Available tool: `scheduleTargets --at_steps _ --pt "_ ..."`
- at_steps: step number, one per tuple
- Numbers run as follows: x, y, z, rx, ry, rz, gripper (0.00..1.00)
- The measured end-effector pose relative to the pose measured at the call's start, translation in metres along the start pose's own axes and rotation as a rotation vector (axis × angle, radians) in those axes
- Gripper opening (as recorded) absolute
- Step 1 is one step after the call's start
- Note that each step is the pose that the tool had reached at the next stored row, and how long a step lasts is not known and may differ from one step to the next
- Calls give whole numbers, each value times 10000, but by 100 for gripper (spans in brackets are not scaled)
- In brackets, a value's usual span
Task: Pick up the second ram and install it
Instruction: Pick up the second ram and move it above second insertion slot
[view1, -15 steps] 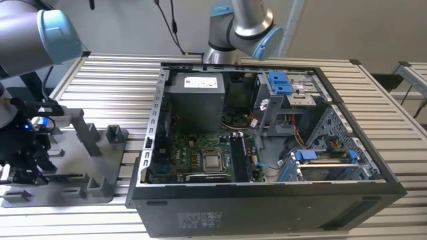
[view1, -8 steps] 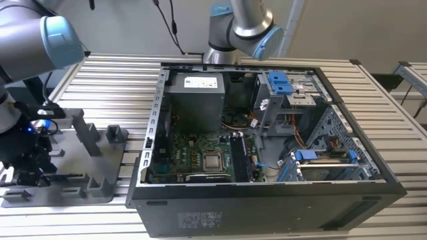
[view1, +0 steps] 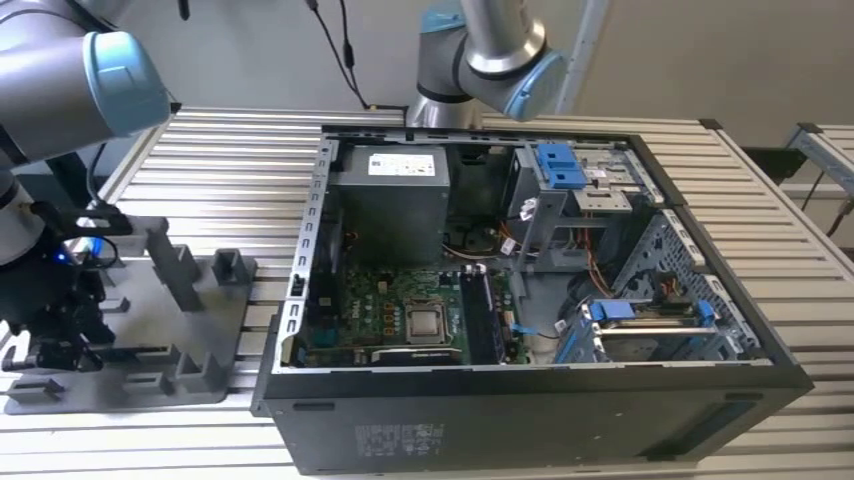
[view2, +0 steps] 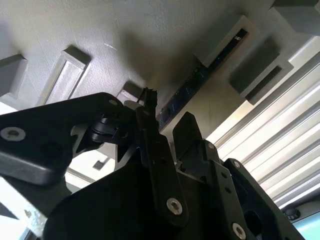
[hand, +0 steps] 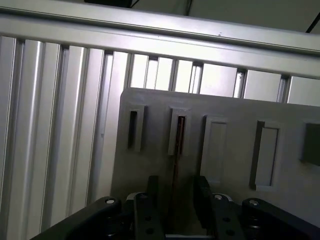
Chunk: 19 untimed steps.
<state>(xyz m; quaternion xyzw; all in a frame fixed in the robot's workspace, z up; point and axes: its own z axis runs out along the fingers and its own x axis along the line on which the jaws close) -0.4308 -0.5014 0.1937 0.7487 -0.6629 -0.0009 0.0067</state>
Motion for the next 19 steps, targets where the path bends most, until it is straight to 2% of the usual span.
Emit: scheduleTargets --at_steps 9,11,13,14,19 --pt "-4 -1 0 1 0 0 40" --pt "-5 -1 0 0 0 0 27" --pt "-6 -1 0 0 -1 0 27" --pt "-7 -1 0 0 0 0 21" --pt "-9 -1 0 0 0 0 18"
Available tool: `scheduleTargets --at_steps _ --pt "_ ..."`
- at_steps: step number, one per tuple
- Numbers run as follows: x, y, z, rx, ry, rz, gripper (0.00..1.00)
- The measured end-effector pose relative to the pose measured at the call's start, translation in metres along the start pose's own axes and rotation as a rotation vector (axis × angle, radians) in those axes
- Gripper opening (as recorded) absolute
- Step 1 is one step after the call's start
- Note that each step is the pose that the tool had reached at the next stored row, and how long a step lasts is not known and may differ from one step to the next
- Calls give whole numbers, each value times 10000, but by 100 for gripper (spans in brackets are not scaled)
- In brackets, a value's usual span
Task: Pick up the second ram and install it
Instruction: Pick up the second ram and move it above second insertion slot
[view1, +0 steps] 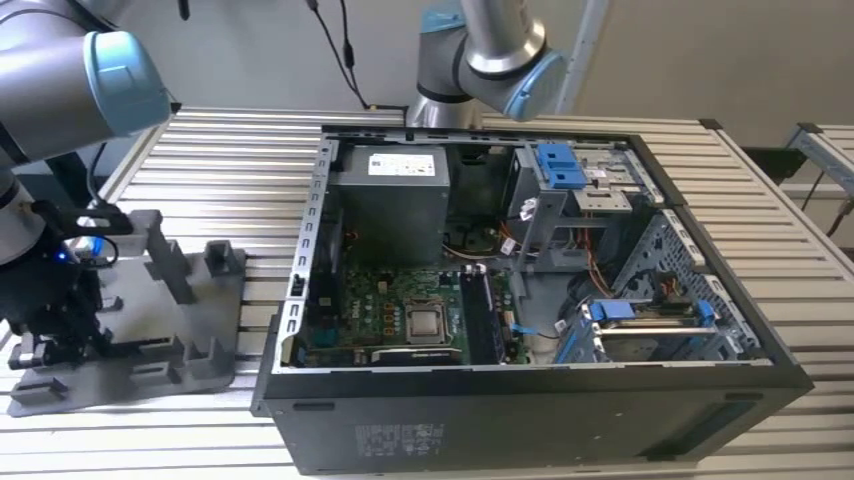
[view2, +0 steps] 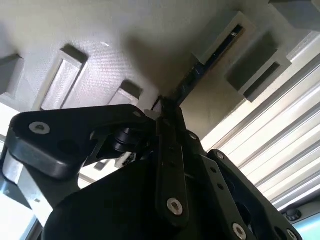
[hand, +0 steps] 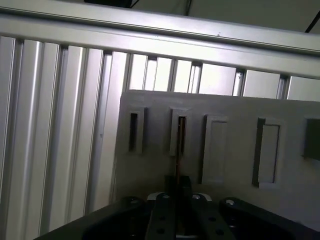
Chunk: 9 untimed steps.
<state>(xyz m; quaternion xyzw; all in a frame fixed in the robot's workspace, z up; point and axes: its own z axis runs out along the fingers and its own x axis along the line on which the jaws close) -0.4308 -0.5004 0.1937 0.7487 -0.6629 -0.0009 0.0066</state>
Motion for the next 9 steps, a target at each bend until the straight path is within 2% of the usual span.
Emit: scheduleTargets --at_steps 1,9 --pt "0 0 0 0 0 0 14" --pt "-5 -1 0 0 0 0 14"
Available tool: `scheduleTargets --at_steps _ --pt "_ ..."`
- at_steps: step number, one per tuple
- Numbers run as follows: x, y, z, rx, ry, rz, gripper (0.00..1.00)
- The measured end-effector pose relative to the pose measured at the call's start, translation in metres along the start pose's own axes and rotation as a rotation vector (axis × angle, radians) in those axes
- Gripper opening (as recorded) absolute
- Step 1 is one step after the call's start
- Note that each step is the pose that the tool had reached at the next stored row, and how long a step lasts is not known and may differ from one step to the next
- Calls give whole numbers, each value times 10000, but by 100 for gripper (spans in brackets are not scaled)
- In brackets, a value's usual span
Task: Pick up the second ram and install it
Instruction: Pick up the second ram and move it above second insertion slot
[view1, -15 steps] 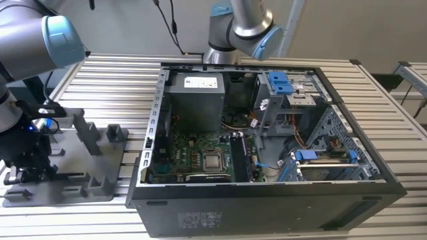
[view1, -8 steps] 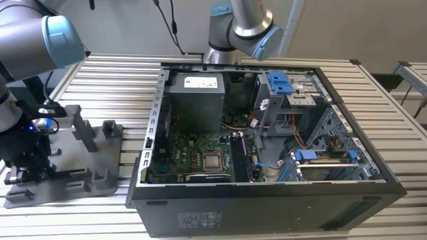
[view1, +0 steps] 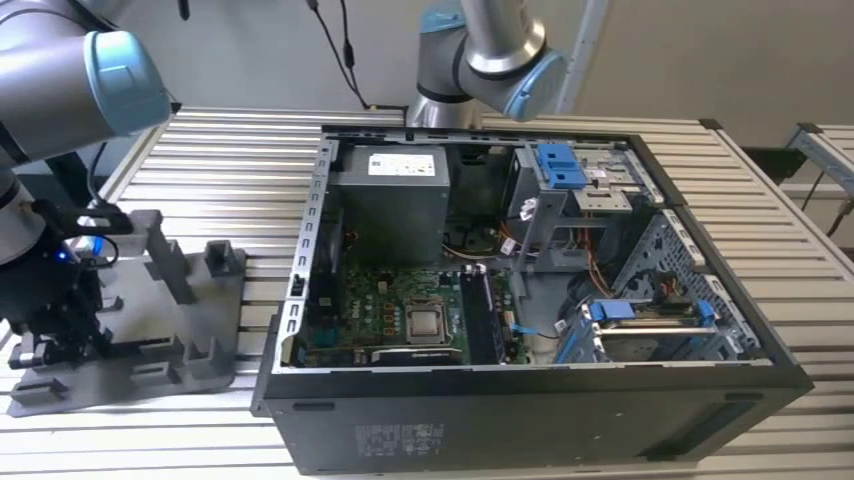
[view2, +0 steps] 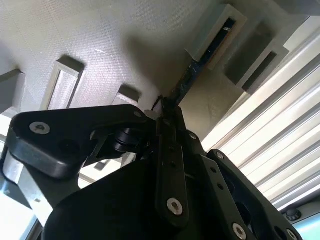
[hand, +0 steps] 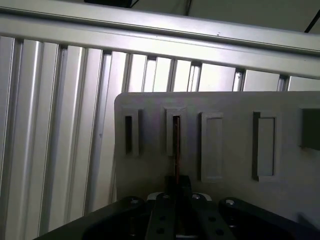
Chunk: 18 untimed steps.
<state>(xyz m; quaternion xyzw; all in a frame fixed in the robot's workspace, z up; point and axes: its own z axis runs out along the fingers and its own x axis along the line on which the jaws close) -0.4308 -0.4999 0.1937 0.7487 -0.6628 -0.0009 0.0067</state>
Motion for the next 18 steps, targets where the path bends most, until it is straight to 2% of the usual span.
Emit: scheduleTargets --at_steps 3,11,18 --pt "0 1 -39 -1 0 1 14" --pt "2 3 -271 1 -14 3 14" --pt "3 5 -419 7 -58 17 14"
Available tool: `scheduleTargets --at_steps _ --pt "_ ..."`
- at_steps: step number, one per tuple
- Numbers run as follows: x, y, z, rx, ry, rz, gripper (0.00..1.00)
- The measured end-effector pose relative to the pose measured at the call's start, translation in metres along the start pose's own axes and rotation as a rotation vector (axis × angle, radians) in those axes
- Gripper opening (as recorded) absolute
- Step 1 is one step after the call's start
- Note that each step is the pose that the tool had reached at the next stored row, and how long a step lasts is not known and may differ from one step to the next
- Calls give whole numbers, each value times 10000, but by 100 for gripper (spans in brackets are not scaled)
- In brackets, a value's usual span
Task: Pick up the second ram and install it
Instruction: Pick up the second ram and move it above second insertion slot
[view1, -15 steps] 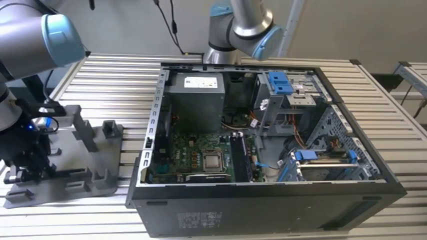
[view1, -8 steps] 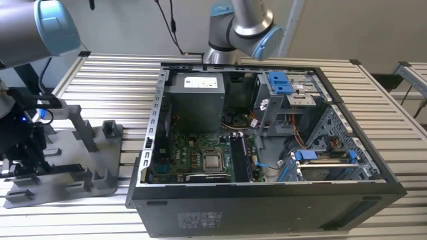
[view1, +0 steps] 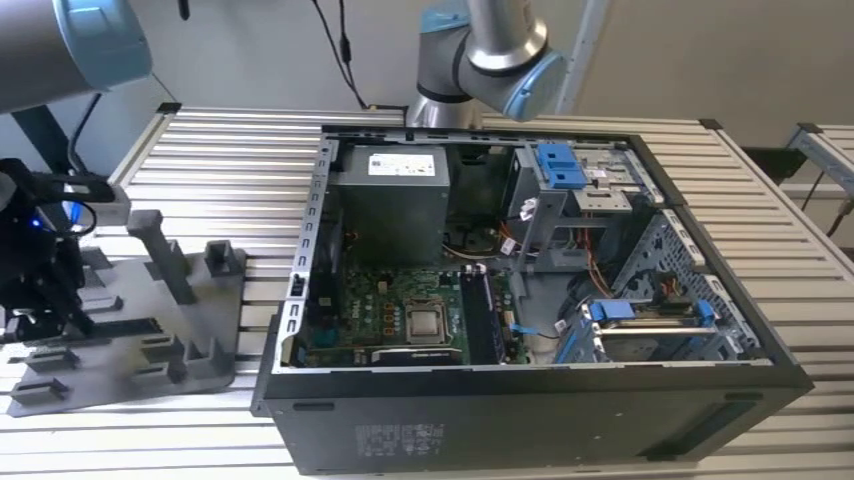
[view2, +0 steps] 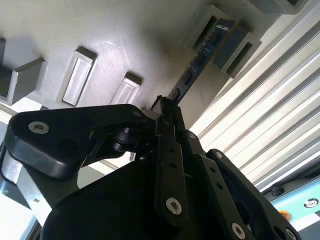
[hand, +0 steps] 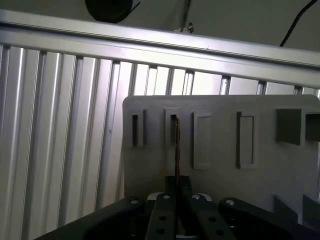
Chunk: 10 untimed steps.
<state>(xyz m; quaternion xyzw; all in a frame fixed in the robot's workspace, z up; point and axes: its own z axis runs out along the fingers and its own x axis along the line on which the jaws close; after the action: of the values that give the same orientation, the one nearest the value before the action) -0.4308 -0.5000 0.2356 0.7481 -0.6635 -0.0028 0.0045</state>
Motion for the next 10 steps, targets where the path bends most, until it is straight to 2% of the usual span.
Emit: scheduleTargets --at_steps 4,10 --pt "0 1 -93 0 -11 31 14" --pt "1 2 -179 4 -35 45 14"
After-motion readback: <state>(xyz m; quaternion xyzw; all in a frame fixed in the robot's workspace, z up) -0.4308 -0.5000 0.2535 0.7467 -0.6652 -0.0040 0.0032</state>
